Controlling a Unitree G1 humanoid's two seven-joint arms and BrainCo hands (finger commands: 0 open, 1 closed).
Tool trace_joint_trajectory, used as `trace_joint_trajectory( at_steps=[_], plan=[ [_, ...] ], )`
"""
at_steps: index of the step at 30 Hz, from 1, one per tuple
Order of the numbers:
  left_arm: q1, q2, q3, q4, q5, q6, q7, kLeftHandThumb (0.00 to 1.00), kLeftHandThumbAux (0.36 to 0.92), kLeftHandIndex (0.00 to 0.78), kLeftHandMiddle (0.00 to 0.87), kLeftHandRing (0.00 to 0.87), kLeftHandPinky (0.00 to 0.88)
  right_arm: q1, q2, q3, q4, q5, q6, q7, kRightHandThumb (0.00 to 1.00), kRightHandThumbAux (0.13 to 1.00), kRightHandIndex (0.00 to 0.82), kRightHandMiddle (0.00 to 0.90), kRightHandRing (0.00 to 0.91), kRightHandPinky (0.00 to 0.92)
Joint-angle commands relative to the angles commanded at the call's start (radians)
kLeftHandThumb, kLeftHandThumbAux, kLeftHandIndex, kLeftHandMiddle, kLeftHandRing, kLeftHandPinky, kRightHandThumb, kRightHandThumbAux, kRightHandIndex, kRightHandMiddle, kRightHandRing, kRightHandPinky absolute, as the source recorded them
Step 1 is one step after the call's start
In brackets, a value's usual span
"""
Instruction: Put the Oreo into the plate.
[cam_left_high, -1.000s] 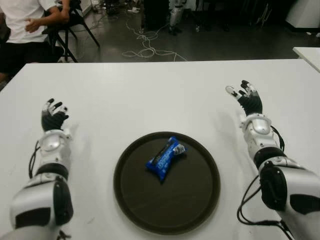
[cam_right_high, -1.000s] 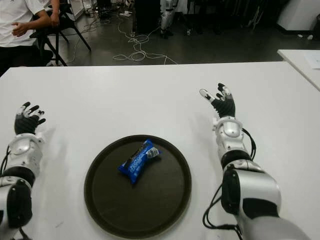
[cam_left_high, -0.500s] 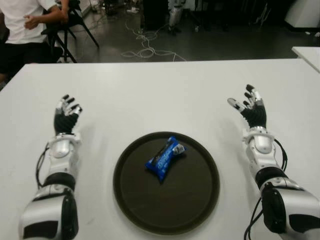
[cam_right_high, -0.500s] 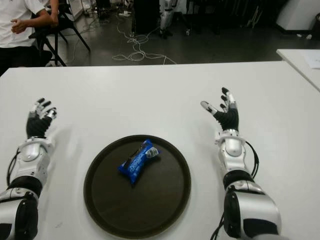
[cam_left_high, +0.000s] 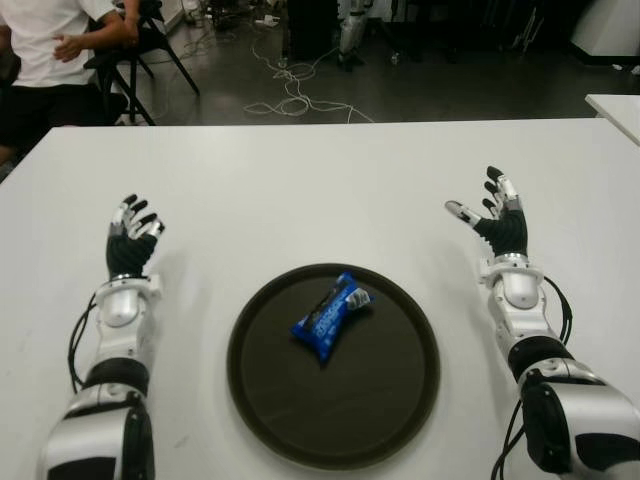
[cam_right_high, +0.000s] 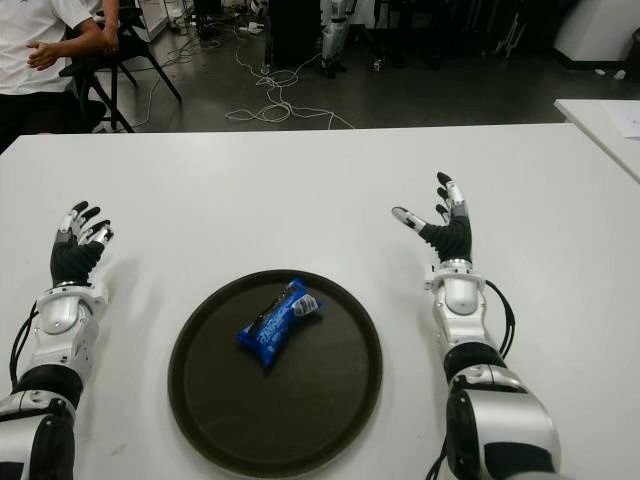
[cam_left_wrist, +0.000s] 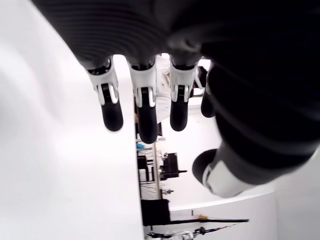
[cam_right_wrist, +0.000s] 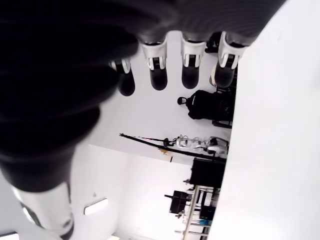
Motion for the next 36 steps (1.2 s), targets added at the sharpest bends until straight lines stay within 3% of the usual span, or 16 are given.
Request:
trace_joint_trajectory(
  at_steps=[8,20,30,36],
  plan=[
    [-0.002,-0.003,0.006,0.025,-0.004,-0.032,0.018,0.190,0.777,0.099,0.161,0.178,0.190,0.006,0.003,0.007,0.015,-0.009,-0.002,-0.016,0.024,0.717,0.015,0.017,0.007,0.019],
    [-0.008,0.004,-0.004,0.101,0.015,-0.075,0.051,0.161,0.767,0.103,0.161,0.180,0.203,0.002,-0.009,0.033,0.053,-0.048,0.005,-0.063,0.079,0.680,0.021,0.010,0.000,0.003],
    [-0.007,0.005,-0.014,0.120,0.044,-0.108,0.071,0.143,0.759,0.107,0.163,0.172,0.183,0.000,-0.017,0.039,0.076,-0.061,0.003,-0.067,0.081,0.625,0.019,0.016,0.000,0.000],
    [-0.006,0.006,-0.021,0.126,0.056,-0.114,0.080,0.136,0.752,0.109,0.168,0.177,0.196,0.000,-0.015,0.036,0.079,-0.056,0.001,-0.066,0.093,0.634,0.018,0.017,0.000,0.000]
  ],
)
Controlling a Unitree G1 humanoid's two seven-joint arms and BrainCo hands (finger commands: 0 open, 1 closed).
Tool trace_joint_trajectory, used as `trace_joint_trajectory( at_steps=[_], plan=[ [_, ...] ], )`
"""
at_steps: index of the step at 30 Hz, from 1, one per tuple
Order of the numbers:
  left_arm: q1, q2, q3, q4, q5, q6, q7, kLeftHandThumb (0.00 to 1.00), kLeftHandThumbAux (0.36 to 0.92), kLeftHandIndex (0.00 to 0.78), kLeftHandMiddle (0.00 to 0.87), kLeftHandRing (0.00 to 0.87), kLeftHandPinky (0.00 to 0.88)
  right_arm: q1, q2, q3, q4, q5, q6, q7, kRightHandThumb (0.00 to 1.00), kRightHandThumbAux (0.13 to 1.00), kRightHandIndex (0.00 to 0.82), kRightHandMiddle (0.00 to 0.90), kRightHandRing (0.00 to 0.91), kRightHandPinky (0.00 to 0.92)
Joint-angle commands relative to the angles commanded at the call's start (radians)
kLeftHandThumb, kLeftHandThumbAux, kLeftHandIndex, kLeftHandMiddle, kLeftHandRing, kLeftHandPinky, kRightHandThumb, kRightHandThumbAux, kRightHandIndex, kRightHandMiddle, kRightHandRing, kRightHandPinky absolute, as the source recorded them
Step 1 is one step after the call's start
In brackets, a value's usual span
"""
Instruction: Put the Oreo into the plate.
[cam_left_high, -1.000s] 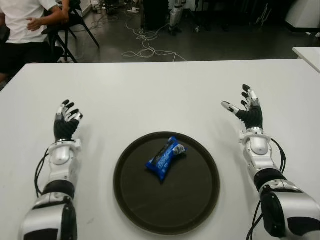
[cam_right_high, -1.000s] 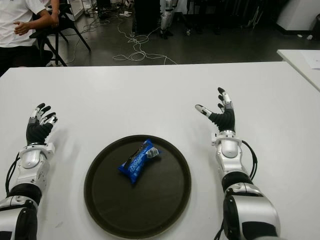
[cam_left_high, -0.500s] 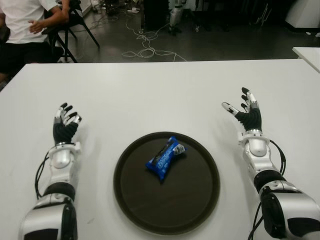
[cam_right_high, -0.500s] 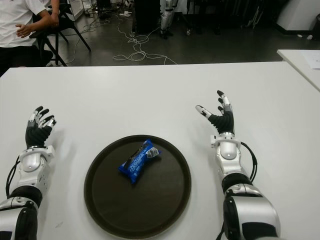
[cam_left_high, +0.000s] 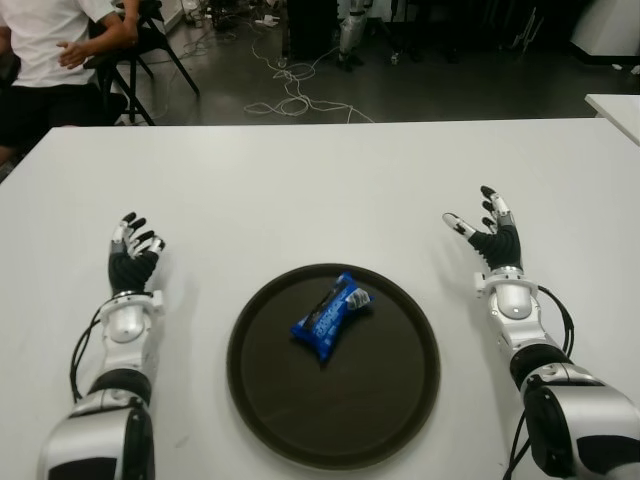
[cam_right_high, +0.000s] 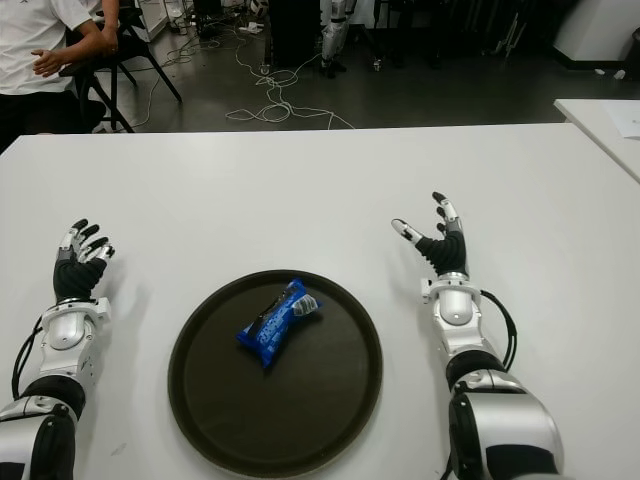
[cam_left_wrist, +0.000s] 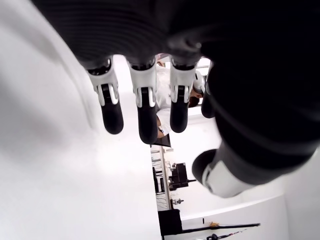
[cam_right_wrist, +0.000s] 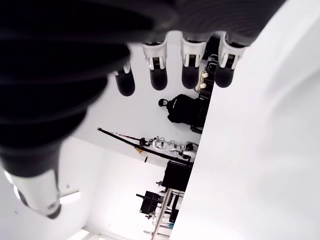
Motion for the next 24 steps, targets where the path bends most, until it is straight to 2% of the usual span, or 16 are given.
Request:
trace_joint_trajectory(
  at_steps=[18,24],
  plan=[
    [-0.006,0.001,-0.003,0.013,0.010,0.016,0.010,0.133,0.751,0.120,0.171,0.186,0.205,-0.007,-0.008,0.013,0.014,-0.014,0.025,-0.020,0.076,0.590,0.021,0.032,0.000,0.000],
    [-0.010,-0.001,-0.004,0.019,0.012,0.020,0.020,0.141,0.742,0.120,0.176,0.191,0.218,-0.010,-0.009,0.004,0.020,-0.002,0.027,-0.008,0.106,0.595,0.022,0.034,0.000,0.006]
  ],
)
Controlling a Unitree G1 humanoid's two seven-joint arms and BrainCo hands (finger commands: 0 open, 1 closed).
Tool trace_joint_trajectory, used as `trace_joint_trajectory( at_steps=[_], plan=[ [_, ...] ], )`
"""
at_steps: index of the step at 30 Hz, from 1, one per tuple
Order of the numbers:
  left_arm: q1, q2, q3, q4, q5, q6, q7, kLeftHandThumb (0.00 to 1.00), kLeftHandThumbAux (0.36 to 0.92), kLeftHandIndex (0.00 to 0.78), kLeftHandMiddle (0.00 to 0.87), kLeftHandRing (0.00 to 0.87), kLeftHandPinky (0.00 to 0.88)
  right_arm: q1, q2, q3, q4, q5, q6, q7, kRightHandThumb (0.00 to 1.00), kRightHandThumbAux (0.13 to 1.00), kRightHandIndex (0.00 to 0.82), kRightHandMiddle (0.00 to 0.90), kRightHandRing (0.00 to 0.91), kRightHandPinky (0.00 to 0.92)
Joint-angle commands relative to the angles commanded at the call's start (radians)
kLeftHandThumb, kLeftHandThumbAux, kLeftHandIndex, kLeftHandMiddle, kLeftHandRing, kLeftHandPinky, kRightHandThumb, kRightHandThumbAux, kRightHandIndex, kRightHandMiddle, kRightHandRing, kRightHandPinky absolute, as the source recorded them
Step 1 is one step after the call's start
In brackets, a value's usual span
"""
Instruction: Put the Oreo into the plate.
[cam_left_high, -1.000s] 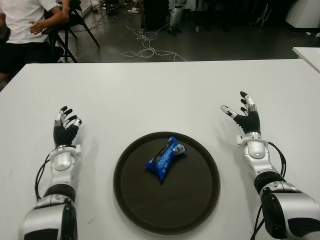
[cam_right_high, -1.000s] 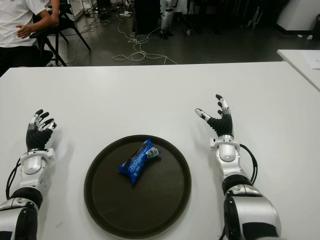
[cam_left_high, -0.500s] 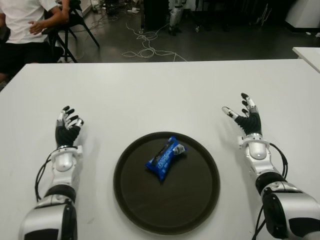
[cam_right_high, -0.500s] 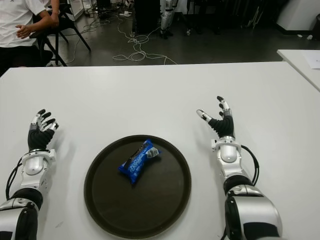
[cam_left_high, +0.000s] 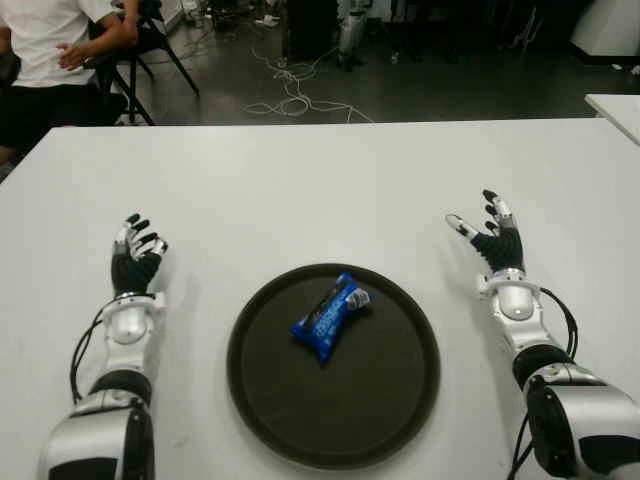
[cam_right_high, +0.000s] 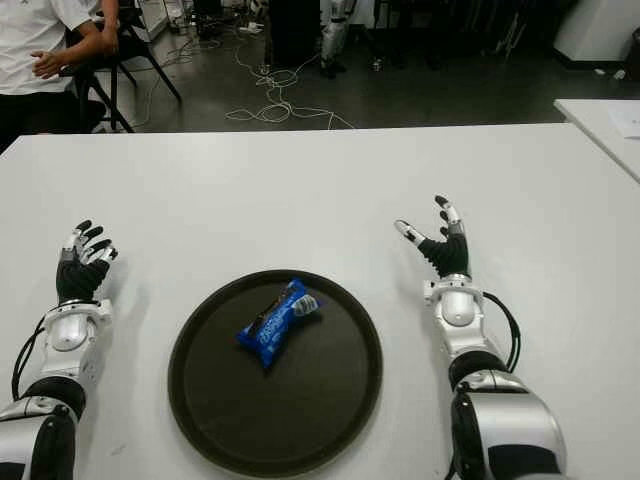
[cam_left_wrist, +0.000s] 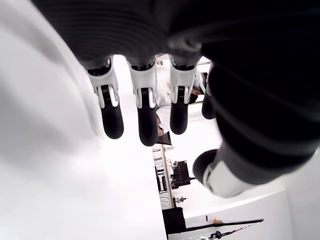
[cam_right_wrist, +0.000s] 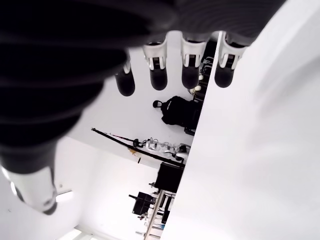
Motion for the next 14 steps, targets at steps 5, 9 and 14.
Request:
trace_joint_trajectory(
  at_steps=[5,9,14],
  plan=[
    [-0.004,-0.002,-0.001,0.003,0.000,0.005,0.006,0.161,0.737,0.123,0.182,0.194,0.225,-0.001,0.000,-0.002,0.001,0.003,-0.006,0.004,0.114,0.592,0.032,0.041,0.000,0.004],
    [-0.005,-0.005,-0.005,0.002,0.003,0.006,0.015,0.154,0.738,0.129,0.184,0.195,0.224,0.000,-0.001,-0.003,0.001,0.004,-0.010,0.010,0.116,0.612,0.031,0.036,0.000,0.000],
    [-0.004,-0.006,-0.009,0.000,0.001,0.004,0.016,0.148,0.739,0.132,0.180,0.195,0.224,-0.001,-0.003,-0.005,0.002,0.003,-0.008,0.016,0.105,0.617,0.026,0.031,0.000,0.005]
  ],
)
